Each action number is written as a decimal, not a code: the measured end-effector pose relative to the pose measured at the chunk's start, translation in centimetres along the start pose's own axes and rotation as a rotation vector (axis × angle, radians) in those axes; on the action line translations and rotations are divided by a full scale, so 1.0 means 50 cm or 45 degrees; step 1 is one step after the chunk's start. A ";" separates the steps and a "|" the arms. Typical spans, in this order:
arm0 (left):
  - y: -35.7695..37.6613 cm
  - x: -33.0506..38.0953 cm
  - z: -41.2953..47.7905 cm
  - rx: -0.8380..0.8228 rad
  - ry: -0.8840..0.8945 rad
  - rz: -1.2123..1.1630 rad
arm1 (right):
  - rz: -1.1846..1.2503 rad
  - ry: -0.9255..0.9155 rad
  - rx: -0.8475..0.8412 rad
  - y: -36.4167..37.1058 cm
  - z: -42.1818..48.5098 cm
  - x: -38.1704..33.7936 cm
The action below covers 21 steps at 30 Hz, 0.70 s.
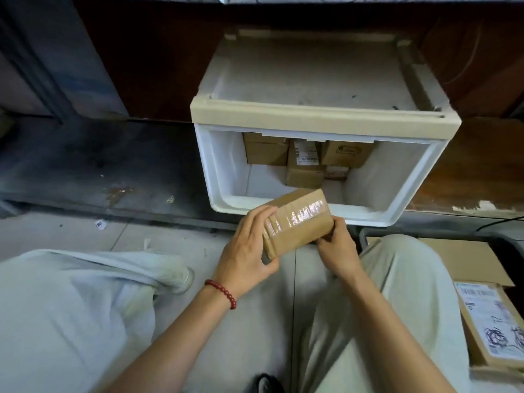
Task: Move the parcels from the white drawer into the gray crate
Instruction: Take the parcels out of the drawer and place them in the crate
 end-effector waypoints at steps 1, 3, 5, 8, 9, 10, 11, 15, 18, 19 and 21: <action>-0.003 0.006 -0.004 -0.007 0.057 0.067 | 0.008 0.017 0.019 0.001 -0.004 0.005; -0.010 0.019 -0.004 0.011 0.130 0.151 | 0.028 0.012 0.056 -0.002 -0.010 0.004; -0.019 0.026 0.002 0.043 0.146 0.180 | 0.062 -0.023 0.076 -0.008 -0.014 -0.004; -0.035 0.020 0.010 0.080 0.095 0.194 | 0.087 -0.138 0.077 -0.007 -0.022 -0.017; -0.042 0.012 0.011 0.081 0.041 0.184 | 0.088 -0.194 0.072 -0.004 -0.024 -0.019; -0.051 0.002 0.010 0.078 -0.028 0.166 | 0.098 -0.258 0.059 0.000 -0.026 -0.023; -0.060 -0.011 0.007 0.078 -0.102 0.141 | 0.107 -0.328 0.033 0.004 -0.028 -0.026; -0.089 -0.066 -0.012 0.027 -0.387 -0.015 | 0.016 -0.592 -0.146 0.027 -0.034 -0.035; -0.090 -0.094 -0.015 -0.044 -0.472 -0.127 | 0.034 -0.648 -0.248 0.044 -0.036 -0.034; -0.089 -0.100 -0.014 -0.045 -0.481 -0.181 | 0.057 -0.657 -0.245 0.046 -0.034 -0.035; -0.088 -0.101 -0.012 -0.027 -0.486 -0.289 | 0.099 -0.691 -0.165 0.043 -0.030 -0.036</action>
Point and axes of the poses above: each hand's wrist, its own z-axis towards the middle knuckle, its own y-axis out of the palm, x = y × z, the point moved 1 cm from there along z, towards the middle knuckle, and after that the axes turned 4 degrees about z, right-handed, at the moved point
